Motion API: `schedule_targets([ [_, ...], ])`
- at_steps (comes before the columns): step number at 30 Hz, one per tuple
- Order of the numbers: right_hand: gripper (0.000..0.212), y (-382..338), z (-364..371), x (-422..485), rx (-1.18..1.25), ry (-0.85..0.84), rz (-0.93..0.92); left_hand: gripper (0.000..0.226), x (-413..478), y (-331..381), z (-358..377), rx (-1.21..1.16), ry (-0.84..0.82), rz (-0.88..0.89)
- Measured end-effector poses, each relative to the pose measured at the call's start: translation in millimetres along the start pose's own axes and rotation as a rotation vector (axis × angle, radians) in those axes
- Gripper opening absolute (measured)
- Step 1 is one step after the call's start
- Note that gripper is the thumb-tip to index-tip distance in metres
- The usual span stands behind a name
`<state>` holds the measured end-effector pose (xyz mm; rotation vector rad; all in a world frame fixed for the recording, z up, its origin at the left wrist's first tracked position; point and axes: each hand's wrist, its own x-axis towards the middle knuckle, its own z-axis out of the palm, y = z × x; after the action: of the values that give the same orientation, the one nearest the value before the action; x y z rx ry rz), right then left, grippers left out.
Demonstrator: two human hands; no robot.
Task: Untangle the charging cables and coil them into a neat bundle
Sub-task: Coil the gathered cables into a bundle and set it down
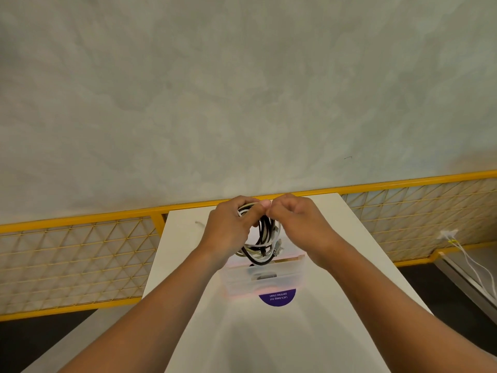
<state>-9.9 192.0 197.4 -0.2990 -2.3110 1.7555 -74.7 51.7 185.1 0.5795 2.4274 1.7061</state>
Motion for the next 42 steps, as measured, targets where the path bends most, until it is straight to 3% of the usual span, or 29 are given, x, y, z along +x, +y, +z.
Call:
schedule_targets([
  [6, 0.021, -5, -15, 7, 0.124, 0.056, 0.050, 0.037, -3, 1, -16, -0.009, -0.087, -0.027],
  [10, 0.020, -5, -29, 13, 0.220, 0.053, 0.017, 0.028, -9, -2, -24, -0.079, -0.125, -0.077],
  [16, 0.023, 6, -33, 16, 0.133, 0.061, 0.042, 0.042, -15, 10, -32, -0.264, -0.177, -0.164],
  [20, 0.022, 13, -37, 16, 0.111, 0.045, 0.027, 0.031, -16, 12, -34, -0.346, -0.191, -0.190],
  [23, 0.021, 20, -39, 15, 0.163, -0.003, 0.019, 0.022, -15, 15, -33, -0.492, -0.217, -0.217],
  [30, 0.020, 42, -36, 5, 0.413, -0.215, 0.068, 0.039, -12, 22, -28, -0.823, -0.257, -0.340],
  [33, 0.012, 48, -27, 1, 0.512, -0.232, 0.106, 0.047, -10, 21, -26, -0.945, -0.242, -0.397],
  [37, 0.050, 55, -20, -4, 0.692, -0.269, 0.157, 0.045, -5, 24, -21, -1.119, -0.203, -0.407],
  [42, 0.025, 48, -9, -12, 0.672, -0.287, 0.123, 0.030, 5, 28, -10, -1.283, 0.109, -0.358],
])
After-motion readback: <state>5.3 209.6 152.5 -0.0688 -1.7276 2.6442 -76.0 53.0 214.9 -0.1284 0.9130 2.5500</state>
